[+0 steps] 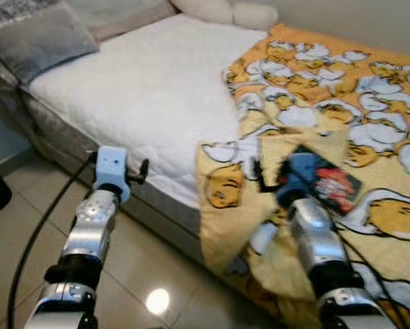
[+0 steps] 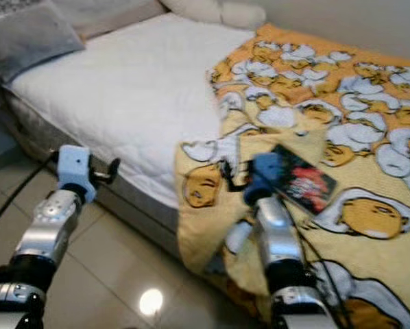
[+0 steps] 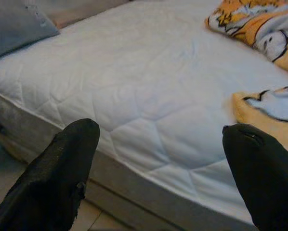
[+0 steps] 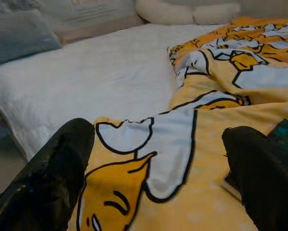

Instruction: Clean up the room

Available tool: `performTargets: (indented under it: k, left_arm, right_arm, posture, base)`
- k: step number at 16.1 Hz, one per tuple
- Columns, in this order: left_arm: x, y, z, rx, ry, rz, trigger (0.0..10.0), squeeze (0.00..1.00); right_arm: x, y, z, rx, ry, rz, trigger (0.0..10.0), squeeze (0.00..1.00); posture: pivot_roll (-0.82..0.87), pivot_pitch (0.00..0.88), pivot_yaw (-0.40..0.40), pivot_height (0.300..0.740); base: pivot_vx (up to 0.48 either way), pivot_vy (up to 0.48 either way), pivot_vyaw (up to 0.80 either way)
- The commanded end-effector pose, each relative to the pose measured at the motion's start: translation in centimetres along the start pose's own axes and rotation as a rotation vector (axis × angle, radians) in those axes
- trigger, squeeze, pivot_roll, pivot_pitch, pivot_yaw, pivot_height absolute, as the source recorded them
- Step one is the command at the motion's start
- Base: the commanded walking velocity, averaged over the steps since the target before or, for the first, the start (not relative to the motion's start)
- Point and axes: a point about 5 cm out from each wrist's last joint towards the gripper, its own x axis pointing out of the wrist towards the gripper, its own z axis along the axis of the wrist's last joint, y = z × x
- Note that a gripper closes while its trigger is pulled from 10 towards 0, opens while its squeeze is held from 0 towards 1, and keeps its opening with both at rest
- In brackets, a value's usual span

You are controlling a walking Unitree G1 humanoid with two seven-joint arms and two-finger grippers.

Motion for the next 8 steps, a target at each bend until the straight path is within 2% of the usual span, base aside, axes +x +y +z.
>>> performTargets:
  k: [1,4,8]
  left_arm:
    - [0.19,-0.64,0.36,0.007,-0.009,-0.023,10.0,1.0]
    - [0.19,-0.78,0.34,0.011,-0.008,-0.03,10.0,1.0]
    - [0.17,-0.82,0.33,0.016,-0.006,-0.033,10.0,1.0]
  right_arm:
    - [-0.09,-0.99,0.44,-0.019,-0.007,-0.023,10.0,1.0]
    - [-0.11,-0.92,0.38,-0.018,-0.002,-0.014,10.0,1.0]
    - [-0.14,-0.82,0.29,-0.017,0.003,-0.001,10.0,1.0]
  posture:
    - [-0.03,0.0,0.02,0.74]
    - [-0.03,0.0,0.02,0.74]
    - [-0.03,0.0,0.02,0.74]
  base:
    - [0.0,-0.39,0.0]
    - [0.0,-0.387,0.51]
    - [0.0,-0.387,0.79]
